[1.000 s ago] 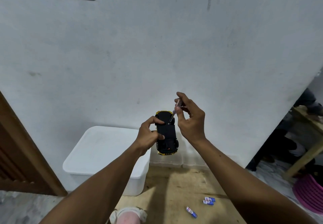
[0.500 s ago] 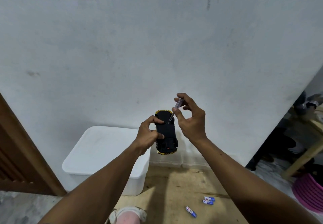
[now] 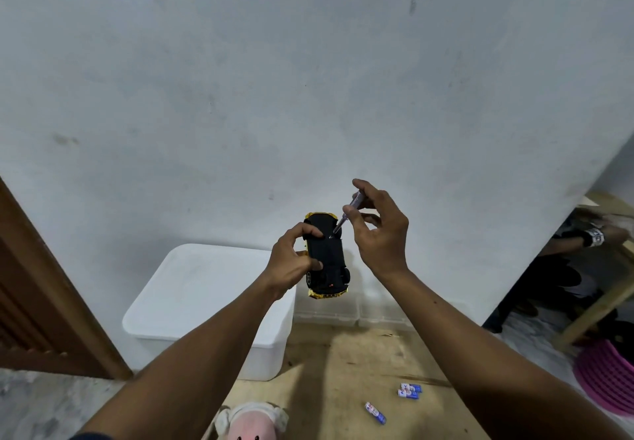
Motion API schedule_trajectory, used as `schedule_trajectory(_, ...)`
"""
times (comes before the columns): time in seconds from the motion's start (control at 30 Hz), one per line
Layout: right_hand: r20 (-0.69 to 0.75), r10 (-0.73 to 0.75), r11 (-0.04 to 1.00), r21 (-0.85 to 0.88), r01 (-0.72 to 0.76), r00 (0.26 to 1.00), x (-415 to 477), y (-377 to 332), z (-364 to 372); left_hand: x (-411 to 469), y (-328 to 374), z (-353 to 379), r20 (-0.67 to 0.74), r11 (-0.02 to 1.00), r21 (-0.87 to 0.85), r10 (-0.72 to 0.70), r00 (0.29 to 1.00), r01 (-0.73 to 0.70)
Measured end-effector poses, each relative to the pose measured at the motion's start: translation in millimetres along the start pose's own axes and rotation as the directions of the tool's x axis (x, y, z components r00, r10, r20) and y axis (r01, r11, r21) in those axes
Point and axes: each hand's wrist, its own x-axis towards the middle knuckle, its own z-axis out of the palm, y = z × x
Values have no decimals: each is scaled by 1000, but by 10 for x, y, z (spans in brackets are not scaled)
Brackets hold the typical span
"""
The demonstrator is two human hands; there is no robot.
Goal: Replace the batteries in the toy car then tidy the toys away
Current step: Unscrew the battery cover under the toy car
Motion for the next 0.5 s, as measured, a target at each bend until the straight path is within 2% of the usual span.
schedule_trajectory(0.37,17,-84,995,-55,84,996,-19,19,15,-10,-14,-8,-9,999,33,-4,1000,4)
schedule_trajectory(0.5,27,-58,998,-29,59,998,-38,-2,26,-18,-20,7,-13,1000,25,1,1000,-1)
